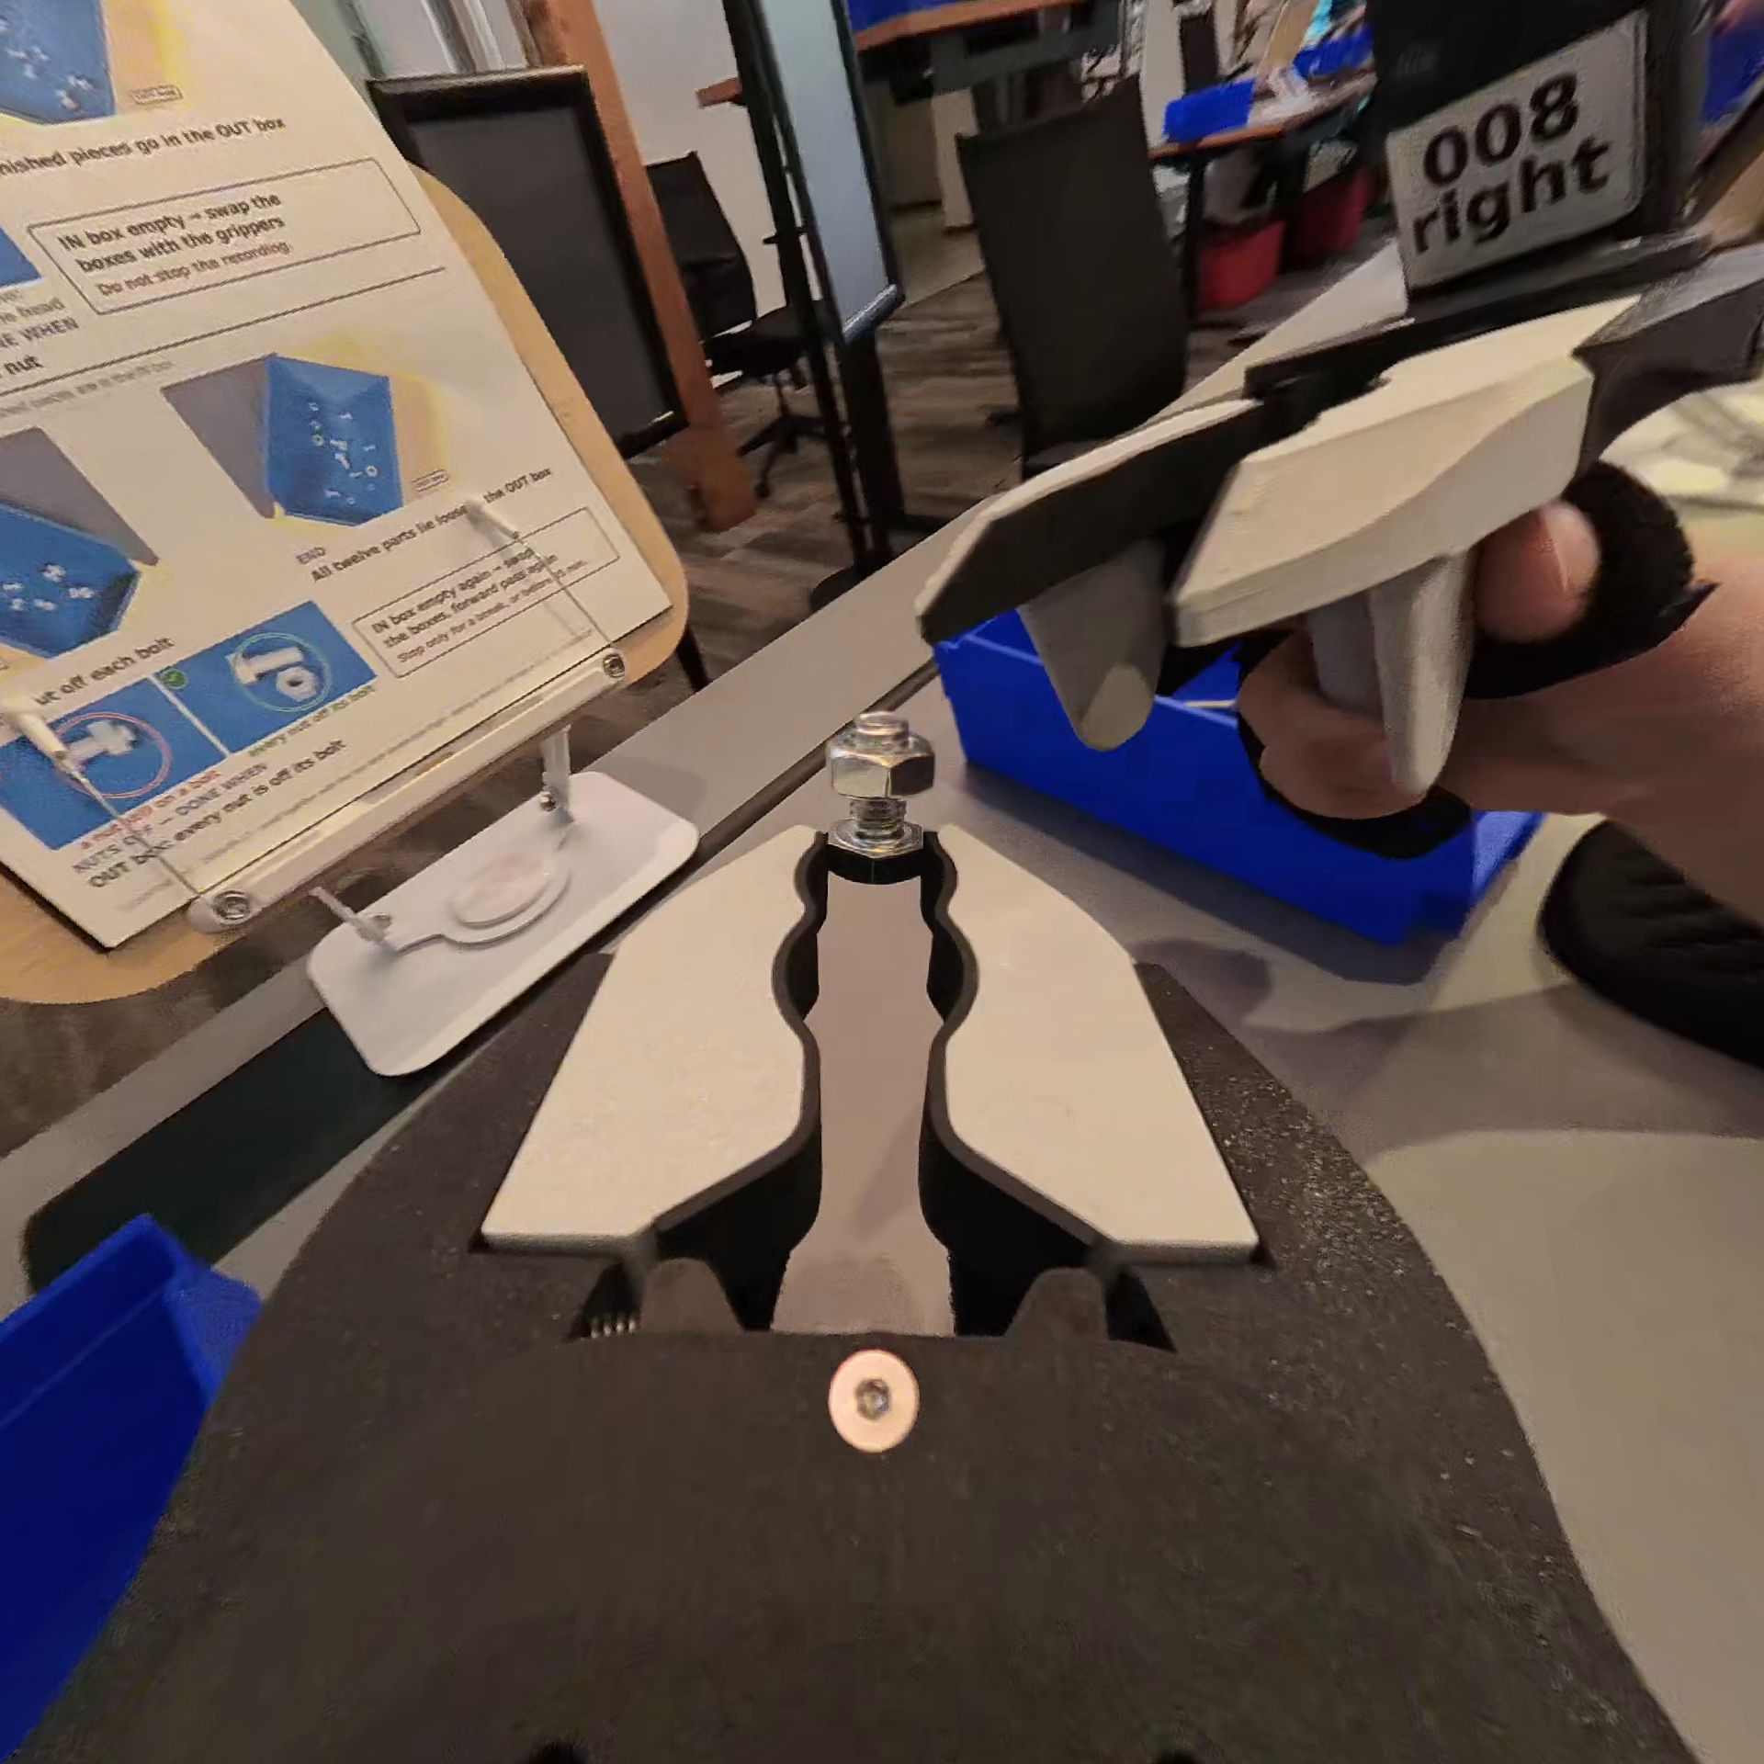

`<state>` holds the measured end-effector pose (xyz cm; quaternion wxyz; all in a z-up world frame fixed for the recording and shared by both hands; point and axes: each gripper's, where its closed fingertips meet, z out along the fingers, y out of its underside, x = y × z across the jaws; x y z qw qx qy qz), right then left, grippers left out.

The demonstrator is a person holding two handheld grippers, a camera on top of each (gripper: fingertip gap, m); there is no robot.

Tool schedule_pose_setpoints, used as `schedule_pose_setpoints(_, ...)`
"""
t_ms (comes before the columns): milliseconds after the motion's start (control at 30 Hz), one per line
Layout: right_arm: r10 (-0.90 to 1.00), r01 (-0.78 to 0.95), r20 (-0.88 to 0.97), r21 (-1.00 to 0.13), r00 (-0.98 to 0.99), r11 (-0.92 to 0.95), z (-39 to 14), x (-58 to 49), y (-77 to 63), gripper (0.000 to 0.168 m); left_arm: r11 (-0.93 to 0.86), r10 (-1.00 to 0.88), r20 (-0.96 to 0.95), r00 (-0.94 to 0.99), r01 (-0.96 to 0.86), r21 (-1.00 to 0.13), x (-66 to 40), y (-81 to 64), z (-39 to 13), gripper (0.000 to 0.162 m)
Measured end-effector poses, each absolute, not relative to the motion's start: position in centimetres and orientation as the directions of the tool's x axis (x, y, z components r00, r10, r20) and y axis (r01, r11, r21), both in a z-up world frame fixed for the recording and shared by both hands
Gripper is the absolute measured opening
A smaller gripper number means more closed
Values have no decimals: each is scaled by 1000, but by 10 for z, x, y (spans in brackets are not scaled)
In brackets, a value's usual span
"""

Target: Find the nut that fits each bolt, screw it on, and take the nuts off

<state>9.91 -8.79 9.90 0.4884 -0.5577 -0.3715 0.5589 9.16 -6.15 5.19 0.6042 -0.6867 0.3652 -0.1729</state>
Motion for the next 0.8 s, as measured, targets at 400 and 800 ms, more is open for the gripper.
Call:
schedule_pose_setpoints(400, 947, -161, -292, -949, 131, -271, 82, 93, -75, 46, 36, -718, -262, 645, -342, -939, 107, -66, 43, 18)
schedule_pose_setpoints(800, 940, -194, -335, -928, 62, -318, 82, 101, -70, 44, 63, -709, -285, 645, -344, -937, 108, -69, 48, 18)
